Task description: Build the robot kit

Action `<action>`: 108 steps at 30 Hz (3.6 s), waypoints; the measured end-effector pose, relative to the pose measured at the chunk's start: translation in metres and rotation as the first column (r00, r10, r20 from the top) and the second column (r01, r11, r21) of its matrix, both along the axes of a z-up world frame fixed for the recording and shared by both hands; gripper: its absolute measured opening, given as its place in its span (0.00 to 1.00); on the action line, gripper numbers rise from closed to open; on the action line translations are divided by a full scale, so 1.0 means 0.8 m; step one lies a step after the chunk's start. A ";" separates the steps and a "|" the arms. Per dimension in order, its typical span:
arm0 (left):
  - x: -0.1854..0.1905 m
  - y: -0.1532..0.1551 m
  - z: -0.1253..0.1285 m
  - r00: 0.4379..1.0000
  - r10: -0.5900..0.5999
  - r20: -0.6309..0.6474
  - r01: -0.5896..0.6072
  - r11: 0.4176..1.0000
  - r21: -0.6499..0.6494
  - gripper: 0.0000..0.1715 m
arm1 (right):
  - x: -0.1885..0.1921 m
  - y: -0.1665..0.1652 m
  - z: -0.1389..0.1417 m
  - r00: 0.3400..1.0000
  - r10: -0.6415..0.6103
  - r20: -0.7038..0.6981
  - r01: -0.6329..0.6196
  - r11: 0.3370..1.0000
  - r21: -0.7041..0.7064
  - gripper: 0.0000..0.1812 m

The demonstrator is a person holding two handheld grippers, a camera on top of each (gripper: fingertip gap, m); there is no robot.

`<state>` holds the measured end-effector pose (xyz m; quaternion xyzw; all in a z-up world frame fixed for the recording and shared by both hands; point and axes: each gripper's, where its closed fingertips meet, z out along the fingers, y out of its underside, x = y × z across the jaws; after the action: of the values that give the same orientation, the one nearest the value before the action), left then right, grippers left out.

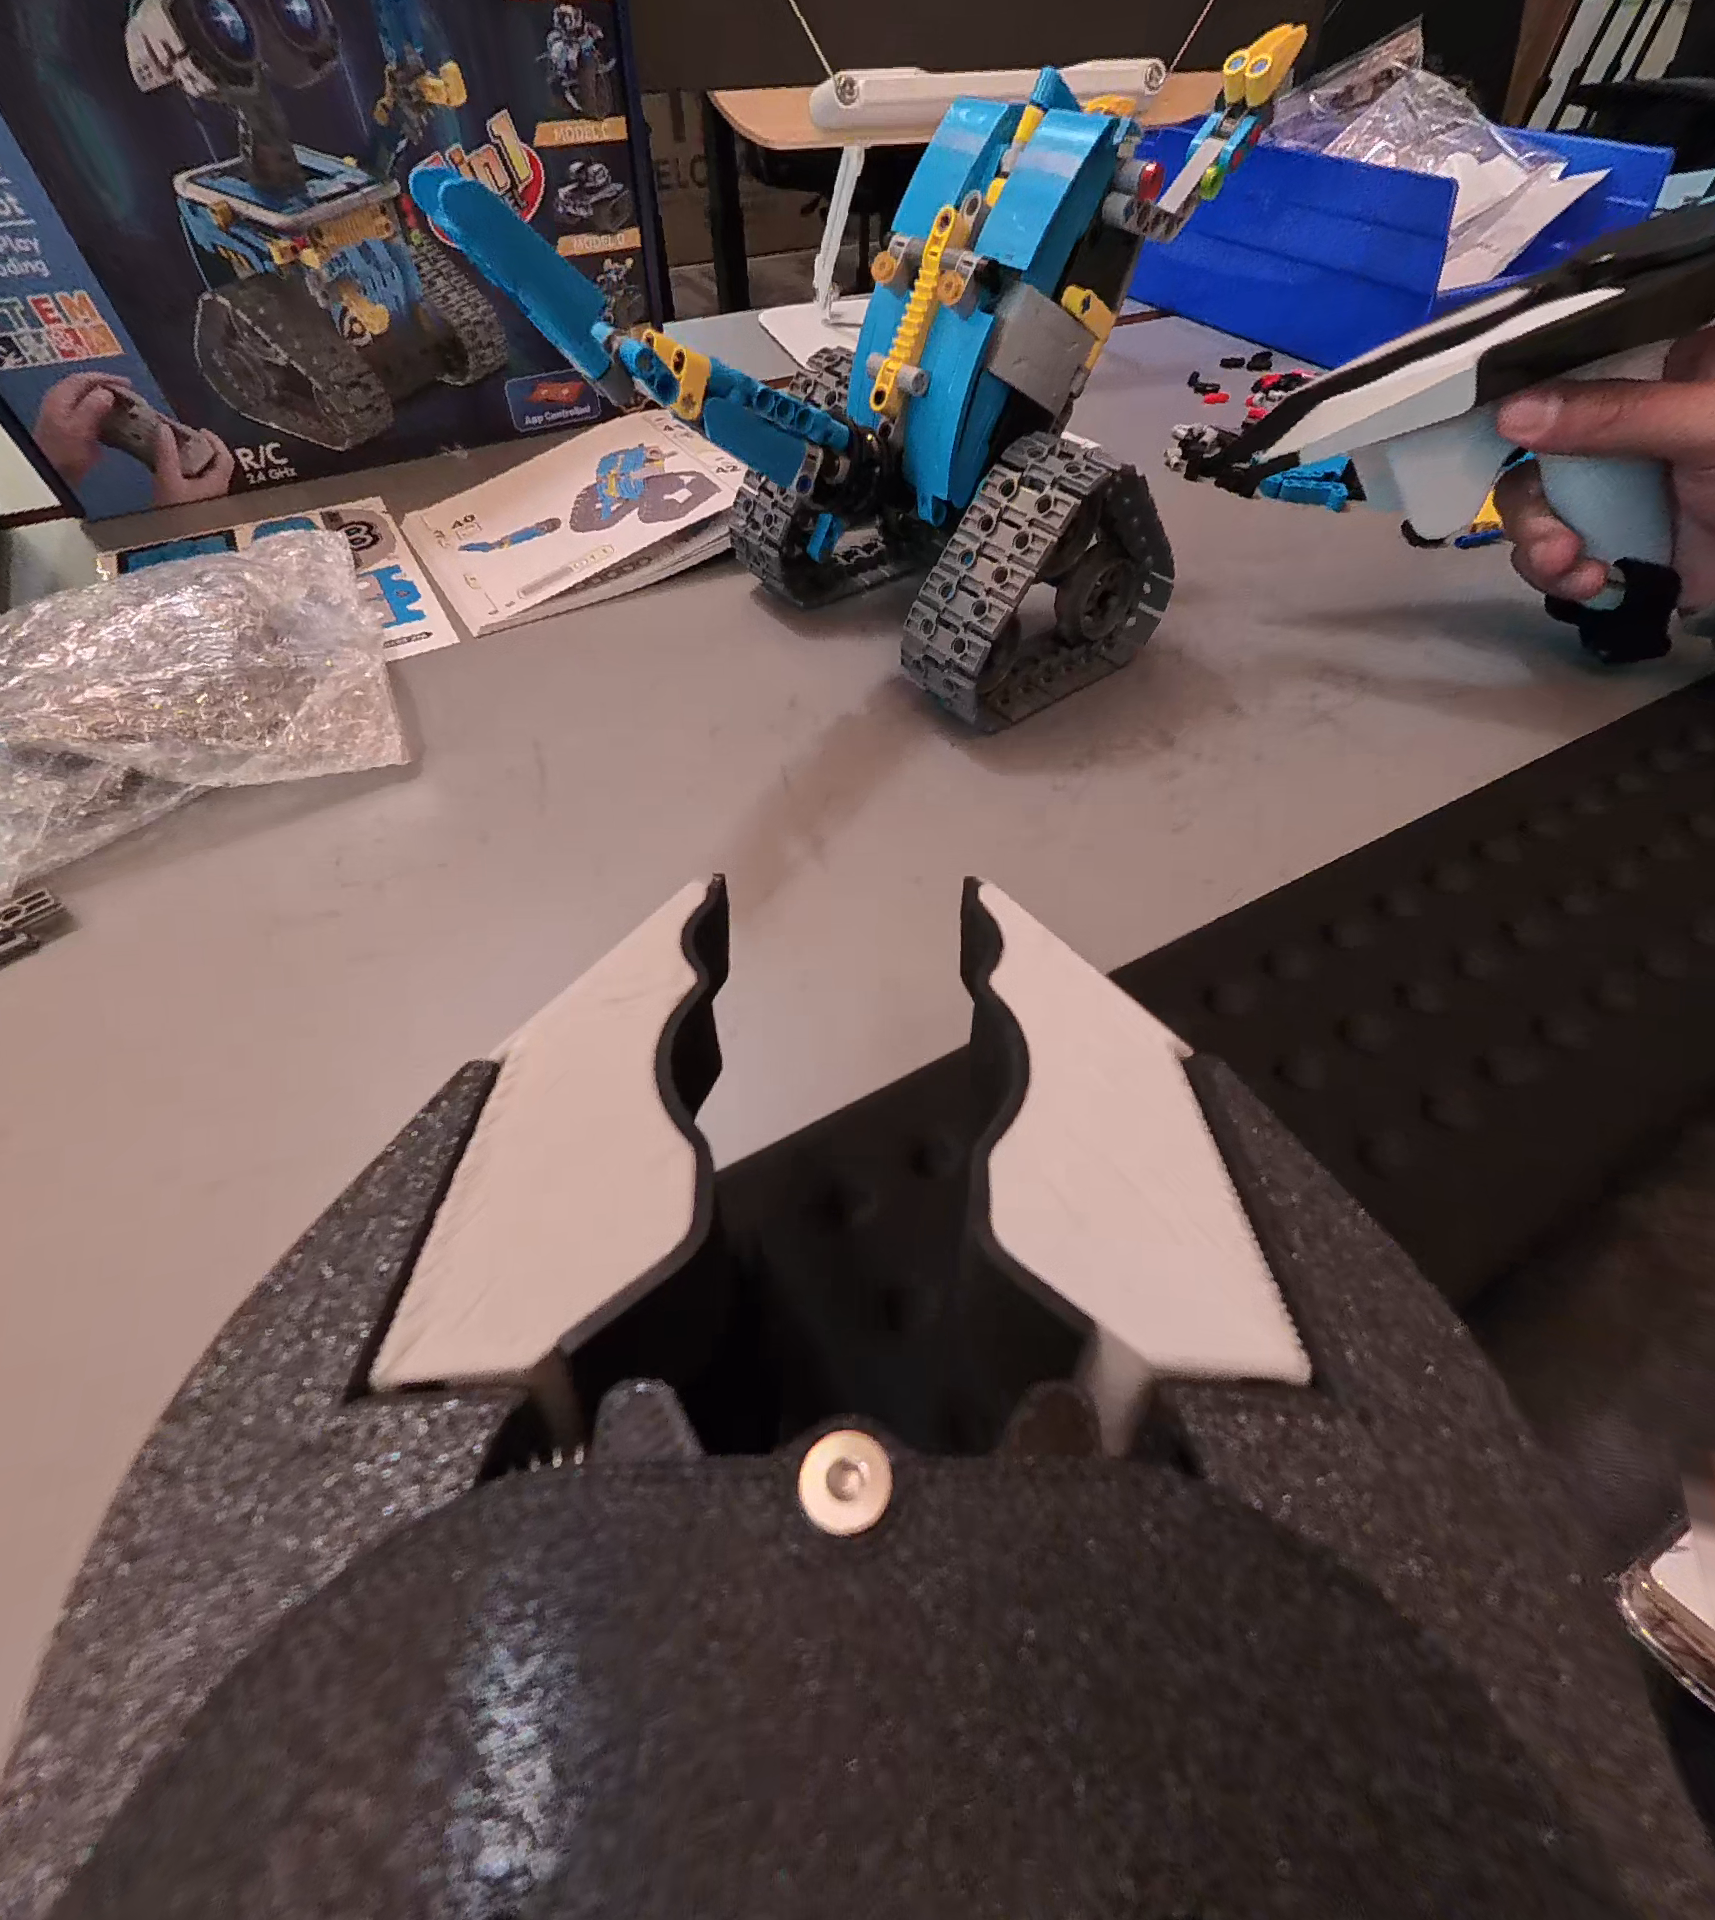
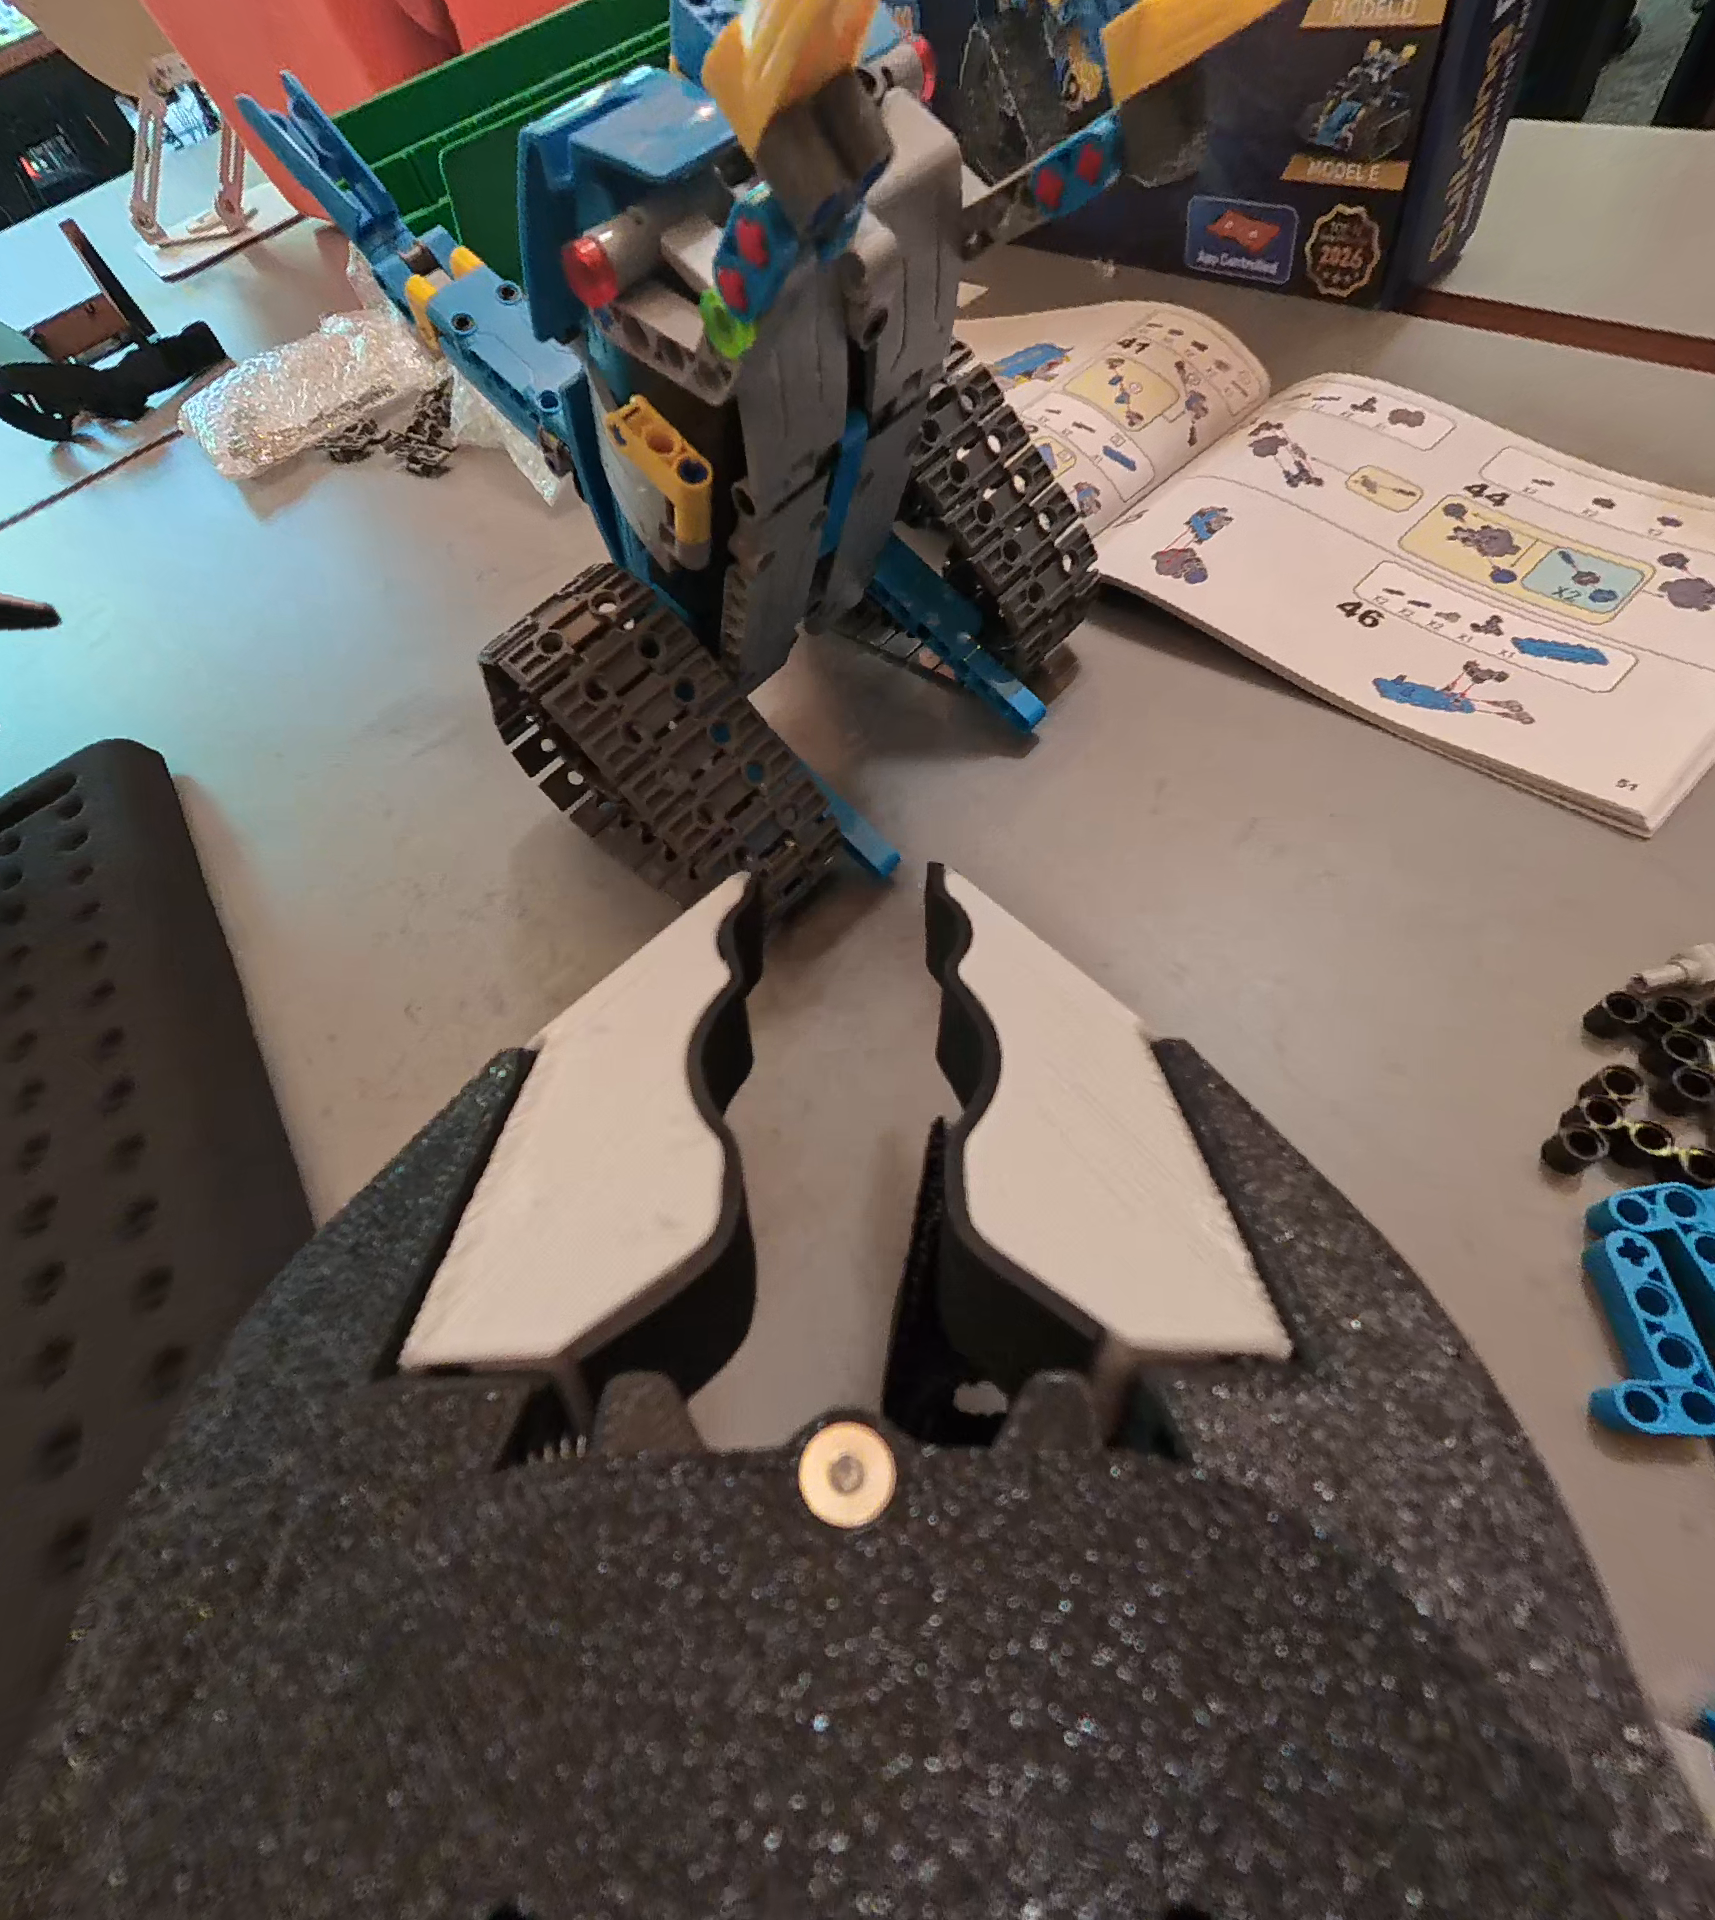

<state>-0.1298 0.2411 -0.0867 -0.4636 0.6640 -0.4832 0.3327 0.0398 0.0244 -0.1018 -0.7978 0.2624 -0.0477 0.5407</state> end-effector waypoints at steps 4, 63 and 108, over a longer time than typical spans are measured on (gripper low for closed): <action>0.002 -0.001 0.000 1.000 -0.007 -0.003 0.007 1.000 -0.002 0.26 | 0.001 -0.005 0.000 1.000 -0.011 -0.010 0.011 1.000 0.012 0.17; 0.066 0.216 0.026 0.937 -0.133 -0.323 -0.037 0.881 -0.471 0.19 | -0.085 0.388 0.050 0.655 0.756 -0.026 -0.443 0.355 -0.823 0.55; 0.057 0.262 0.031 0.977 0.023 -0.210 -0.162 0.720 -0.675 0.14 | -0.098 0.407 0.047 0.692 0.720 -0.059 -0.456 0.372 -0.808 0.55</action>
<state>-0.0839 0.4510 -0.0617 -0.6298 0.4413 -0.6319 0.0967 -0.0383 0.3500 -0.0641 -0.9684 -0.1782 -0.0785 0.1559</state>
